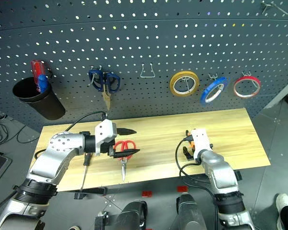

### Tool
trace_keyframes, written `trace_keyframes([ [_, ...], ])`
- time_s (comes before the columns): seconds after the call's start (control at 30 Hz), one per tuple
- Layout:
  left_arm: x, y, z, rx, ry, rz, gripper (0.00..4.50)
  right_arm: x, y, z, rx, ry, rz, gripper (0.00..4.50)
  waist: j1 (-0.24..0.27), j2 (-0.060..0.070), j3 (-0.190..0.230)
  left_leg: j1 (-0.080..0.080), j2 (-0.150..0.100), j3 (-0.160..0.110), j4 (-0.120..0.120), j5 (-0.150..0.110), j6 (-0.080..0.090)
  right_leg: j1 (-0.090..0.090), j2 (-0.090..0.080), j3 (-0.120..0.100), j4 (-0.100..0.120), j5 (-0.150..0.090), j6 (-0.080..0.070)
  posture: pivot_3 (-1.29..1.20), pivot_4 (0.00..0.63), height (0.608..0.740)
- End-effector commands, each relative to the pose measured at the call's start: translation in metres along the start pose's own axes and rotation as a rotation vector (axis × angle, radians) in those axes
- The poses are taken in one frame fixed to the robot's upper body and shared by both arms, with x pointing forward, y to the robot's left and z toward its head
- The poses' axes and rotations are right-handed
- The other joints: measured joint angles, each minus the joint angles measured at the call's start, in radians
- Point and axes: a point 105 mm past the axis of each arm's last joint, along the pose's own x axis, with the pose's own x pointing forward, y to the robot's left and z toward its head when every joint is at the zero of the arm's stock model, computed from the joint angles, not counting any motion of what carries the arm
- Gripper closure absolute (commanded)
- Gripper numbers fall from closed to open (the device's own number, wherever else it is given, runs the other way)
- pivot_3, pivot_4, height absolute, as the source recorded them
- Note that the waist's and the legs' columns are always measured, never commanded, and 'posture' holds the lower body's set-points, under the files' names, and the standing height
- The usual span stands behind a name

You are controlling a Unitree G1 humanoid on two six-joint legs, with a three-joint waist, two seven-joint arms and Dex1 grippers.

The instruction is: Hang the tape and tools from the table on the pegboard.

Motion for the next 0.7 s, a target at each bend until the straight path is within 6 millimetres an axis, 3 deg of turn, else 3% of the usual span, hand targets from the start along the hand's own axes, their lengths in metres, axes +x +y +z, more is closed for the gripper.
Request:
trace_keyframes([
  [0.03,0.002,0.001,0.004,0.036,-0.013,-0.006,0.7,0.014,-0.011,0.009,-0.007,-0.014,-0.066,0.01,-0.001,0.0,0.0,0.0,0.0,0.0,0.0,0.0,0.0,0.0,0.0,0.0,0.0,0.0,0.0,-0.08,0.246,0.74],
  [0.17,0.001,-0.001,0.004,0.039,-0.012,-0.01,0.7,0.023,-0.022,0.008,0.006,0.0,-0.101,0.01,-0.001,0.0,0.0,0.0,0.0,0.001,0.0,0.0,0.0,-0.001,0.0,0.0,0.001,0.0,0.0,-0.07,0.243,0.74],
  [0.33,-0.001,-0.004,0.003,0.036,-0.008,-0.011,0.7,0.031,-0.019,-0.007,0.044,0.075,-0.058,0.01,-0.001,0.0,0.0,0.0,0.0,0.001,0.0,0.0,0.0,-0.001,0.0,0.0,0.001,0.0,0.0,-0.07,0.24,0.74],
  [0.57,-0.003,-0.007,-0.002,0.033,0.001,-0.009,0.7,0.044,-0.022,-0.012,0.036,0.136,-0.018,0.01,-0.002,-0.002,-0.003,0.001,0.0,0.002,0.0,0.0,0.0,0.0,0.001,0.0,0.001,0.0,0.0,-0.07,0.232,0.74],
  [0.7,-0.003,-0.008,-0.003,0.031,0.004,-0.004,0.7,0.048,-0.025,-0.022,0.025,0.189,-0.001,0.93,-0.002,-0.004,-0.006,0.001,0.0,0.002,0.001,0.0,0.0,0.0,0.0,0.001,0.001,0.0,0.0,-0.07,0.227,0.74],
])
